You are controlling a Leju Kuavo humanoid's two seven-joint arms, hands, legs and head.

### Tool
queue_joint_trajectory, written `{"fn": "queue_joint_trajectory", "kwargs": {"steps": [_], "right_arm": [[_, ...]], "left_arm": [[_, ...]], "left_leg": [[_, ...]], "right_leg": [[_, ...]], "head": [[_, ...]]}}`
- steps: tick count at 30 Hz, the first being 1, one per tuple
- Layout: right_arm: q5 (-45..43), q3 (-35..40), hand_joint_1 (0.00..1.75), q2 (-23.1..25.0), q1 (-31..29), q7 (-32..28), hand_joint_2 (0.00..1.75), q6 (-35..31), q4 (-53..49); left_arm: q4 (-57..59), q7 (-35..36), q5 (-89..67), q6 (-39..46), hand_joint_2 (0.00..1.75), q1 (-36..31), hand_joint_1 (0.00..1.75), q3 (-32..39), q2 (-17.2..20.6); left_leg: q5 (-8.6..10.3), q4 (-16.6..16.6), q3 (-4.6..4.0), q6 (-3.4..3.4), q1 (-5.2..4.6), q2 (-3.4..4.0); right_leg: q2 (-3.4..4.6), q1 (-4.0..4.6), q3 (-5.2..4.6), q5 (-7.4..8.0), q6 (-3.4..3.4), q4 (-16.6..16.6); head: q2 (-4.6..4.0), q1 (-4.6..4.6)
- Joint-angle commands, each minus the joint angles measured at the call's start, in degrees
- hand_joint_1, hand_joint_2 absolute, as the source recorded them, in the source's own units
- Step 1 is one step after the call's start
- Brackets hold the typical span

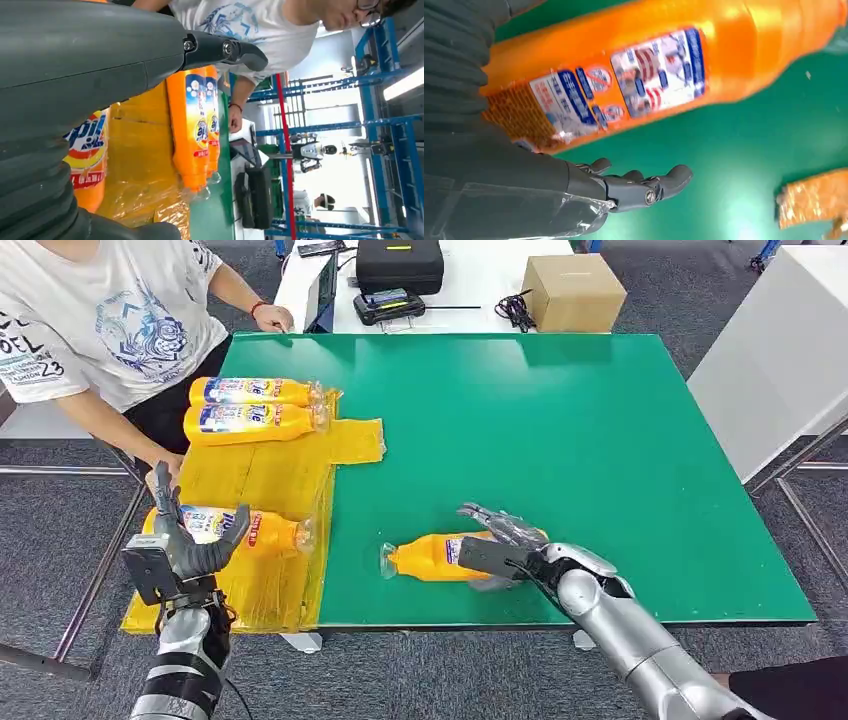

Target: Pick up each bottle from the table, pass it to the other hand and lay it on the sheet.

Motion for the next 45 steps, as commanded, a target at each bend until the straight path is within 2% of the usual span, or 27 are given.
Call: {"fn": "queue_joint_trajectory", "kwargs": {"steps": [1,4,10,19,25,34,35,36,37,38,39,45], "right_arm": [[0.3,8.6,0.00,-3.1,-6.4,3.0,1.75,0.2,4.7],[0.3,8.6,0.00,-3.1,-6.4,3.0,1.75,0.2,4.7],[3.1,12.7,0.00,-4.0,-8.8,7.4,1.75,-1.4,6.5],[3.1,12.7,0.00,-4.0,-8.8,7.4,1.75,-1.4,6.5],[5.9,16.2,0.00,-4.1,-10.6,10.1,1.75,-1.6,8.2],[6.1,21.4,0.02,0.0,-11.5,9.2,1.75,-0.8,15.5],[6.1,21.5,0.26,0.1,-11.4,9.2,1.75,-0.9,15.6],[6.0,21.6,0.70,0.3,-11.4,9.0,1.75,-1.1,16.2],[5.9,21.7,0.70,0.6,-11.3,8.9,1.75,-1.3,16.6],[5.9,21.9,1.48,0.7,-11.2,8.6,1.75,-1.5,16.9],[5.8,22.0,1.75,0.7,-11.2,8.5,1.75,-1.5,17.0],[4.0,19.7,1.75,1.1,-8.5,6.8,1.75,-6.0,15.8]], "left_arm": [[5.5,-1.1,1.6,-0.5,1.75,-3.0,0.00,-0.9,-0.1],[5.5,-1.1,1.6,-0.5,1.75,-3.0,0.00,-0.9,-0.1],[6.1,-1.1,2.3,-1.3,1.75,-2.9,0.00,-0.8,-0.9],[6.1,-1.1,2.3,-1.3,1.75,-2.9,0.00,-0.8,-0.9],[6.8,-1.1,2.1,-1.8,1.75,-3.6,0.00,-1.0,-1.3],[10.1,-1.1,1.8,-2.2,1.75,-5.5,0.00,-1.9,-2.1],[10.2,-1.1,1.9,-2.2,1.75,-5.5,0.00,-1.9,-2.1],[10.6,-1.1,1.8,-2.3,1.75,-5.7,0.00,-2.1,-2.1],[10.7,-1.1,1.9,-2.3,1.75,-5.7,0.00,-2.1,-2.1],[10.7,-1.1,1.9,-2.3,1.75,-5.7,0.00,-2.1,-2.1],[10.9,-1.1,1.9,-2.3,1.75,-5.8,0.00,-2.1,-2.0],[11.1,-1.1,1.7,-2.4,1.75,-5.8,0.00,-2.5,-2.1]], "left_leg": [[-0.05,0.0,0.11,-0.07,0.04,0.06],[-0.03,0.0,0.10,-0.07,0.04,0.03],[-0.04,0.0,0.11,-0.07,0.01,0.02],[-0.05,0.0,0.13,-0.07,0.04,0.05],[-0.05,0.0,0.11,-0.07,0.05,0.04],[-0.04,0.0,0.21,-0.08,0.05,0.05],[-0.04,0.0,0.21,-0.07,0.06,0.07],[-0.06,0.0,0.27,-0.10,0.10,0.08],[-0.05,0.0,0.27,-0.10,0.09,0.06],[-0.02,0.0,0.22,-0.07,0.06,0.05],[-0.05,0.0,0.32,-0.11,0.11,0.05],[-0.04,0.0,0.40,-0.11,0.14,0.00]], "right_leg": [[0.02,0.05,0.11,-0.03,-0.09,0.0],[0.00,0.05,0.11,-0.02,-0.09,0.0],[0.00,0.02,0.12,-0.03,-0.08,0.0],[0.02,0.05,0.13,-0.03,-0.09,0.0],[0.02,0.05,0.12,-0.02,-0.09,0.0],[0.02,0.06,0.22,-0.02,-0.10,-0.1],[0.04,0.07,0.21,-0.02,-0.09,-0.1],[0.03,0.11,0.29,-0.03,-0.13,-0.1],[0.01,0.10,0.27,-0.03,-0.12,-0.1],[0.01,0.08,0.21,-0.01,-0.09,-0.1],[-0.01,0.13,0.33,-0.03,-0.14,-0.1],[-0.06,0.15,0.43,-0.03,-0.13,-0.1]], "head": [[0.00,0.02],[0.00,0.02],[0.00,0.02],[0.00,0.00],[0.00,0.02],[0.00,0.00],[0.00,0.00],[0.00,0.02],[0.00,0.02],[0.00,0.02],[0.00,0.00],[0.00,0.02]]}}
